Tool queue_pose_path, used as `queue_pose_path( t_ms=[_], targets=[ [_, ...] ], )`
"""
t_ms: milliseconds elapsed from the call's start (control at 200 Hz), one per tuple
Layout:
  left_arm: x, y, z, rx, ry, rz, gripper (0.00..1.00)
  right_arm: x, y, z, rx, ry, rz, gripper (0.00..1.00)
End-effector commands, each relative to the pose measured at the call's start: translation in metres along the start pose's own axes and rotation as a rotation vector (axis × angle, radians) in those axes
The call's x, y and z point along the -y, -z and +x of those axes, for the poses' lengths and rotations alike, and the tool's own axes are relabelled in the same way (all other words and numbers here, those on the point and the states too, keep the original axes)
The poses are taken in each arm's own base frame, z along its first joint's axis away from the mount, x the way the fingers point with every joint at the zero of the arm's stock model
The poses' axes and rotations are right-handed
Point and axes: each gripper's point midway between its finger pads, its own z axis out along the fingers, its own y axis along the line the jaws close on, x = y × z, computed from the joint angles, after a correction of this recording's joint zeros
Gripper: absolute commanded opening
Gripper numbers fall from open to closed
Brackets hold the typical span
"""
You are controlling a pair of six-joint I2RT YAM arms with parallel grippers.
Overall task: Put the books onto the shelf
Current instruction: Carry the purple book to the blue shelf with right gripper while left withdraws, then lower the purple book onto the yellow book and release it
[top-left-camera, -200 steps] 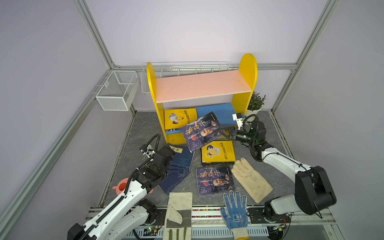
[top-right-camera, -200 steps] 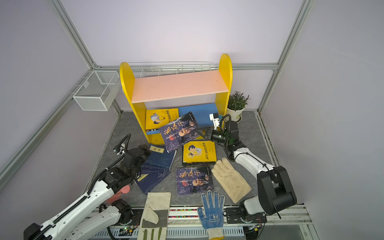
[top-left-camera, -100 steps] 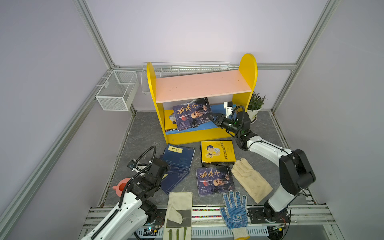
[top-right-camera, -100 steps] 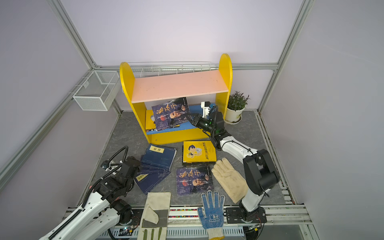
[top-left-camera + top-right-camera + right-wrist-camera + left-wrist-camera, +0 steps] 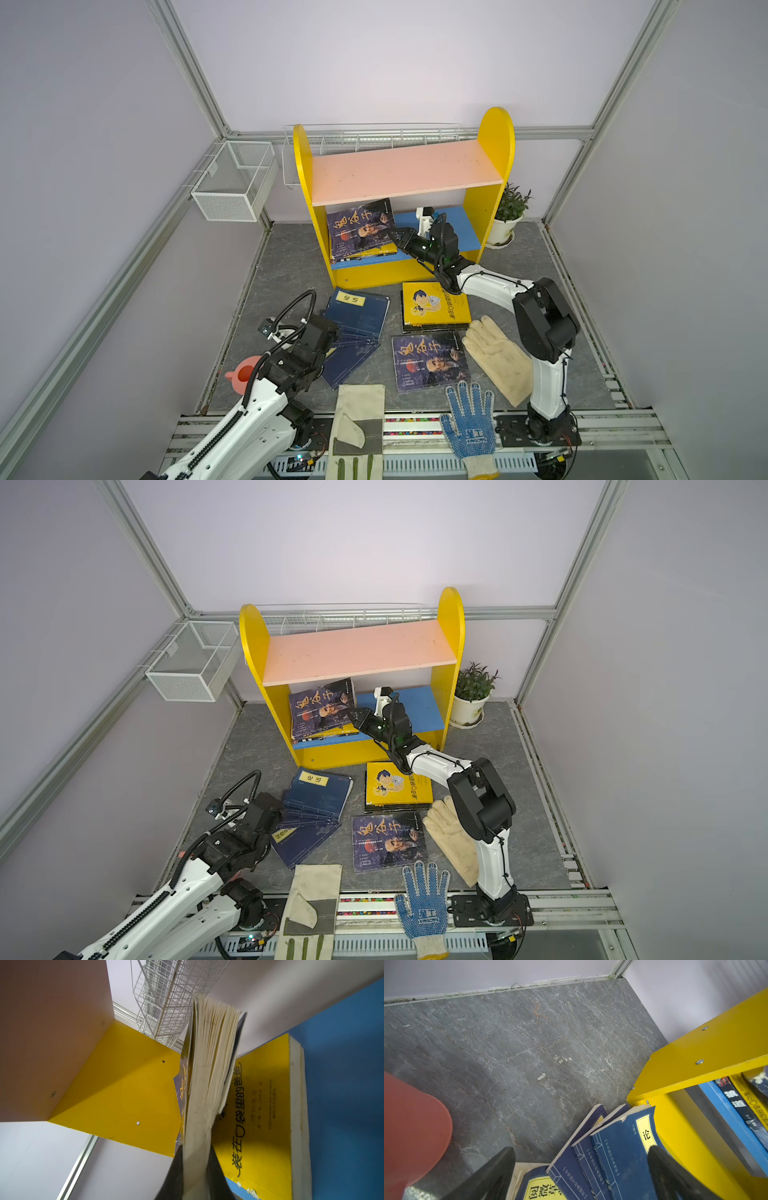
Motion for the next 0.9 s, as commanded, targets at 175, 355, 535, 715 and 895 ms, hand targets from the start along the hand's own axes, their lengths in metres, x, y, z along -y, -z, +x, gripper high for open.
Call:
queue_pose_path(
  t_ms=[175,355,535,715,895],
  targets=[
    [0.007,0.001,-0.005,0.005,-0.023,-0.002,1.0,-0.012,-0.01,-0.012,0.056,-0.031,-0.041,0.08],
    [0.008,-0.004,0.001,-0.009,-0.048,-0.023,1.0,-0.006,-0.017,0.001,0.021,-0.054,-0.039,0.09],
    [0.009,-0.003,0.0,-0.006,-0.045,-0.02,1.0,-0.006,-0.021,0.017,-0.051,-0.014,0.004,0.13],
    [0.01,-0.004,0.002,-0.011,-0.04,-0.012,1.0,-0.001,-0.017,0.025,-0.124,0.077,0.111,0.26],
    [0.01,-0.004,0.002,-0.014,-0.038,-0.011,1.0,0.008,-0.013,0.025,-0.166,0.157,0.216,0.39]
  ],
)
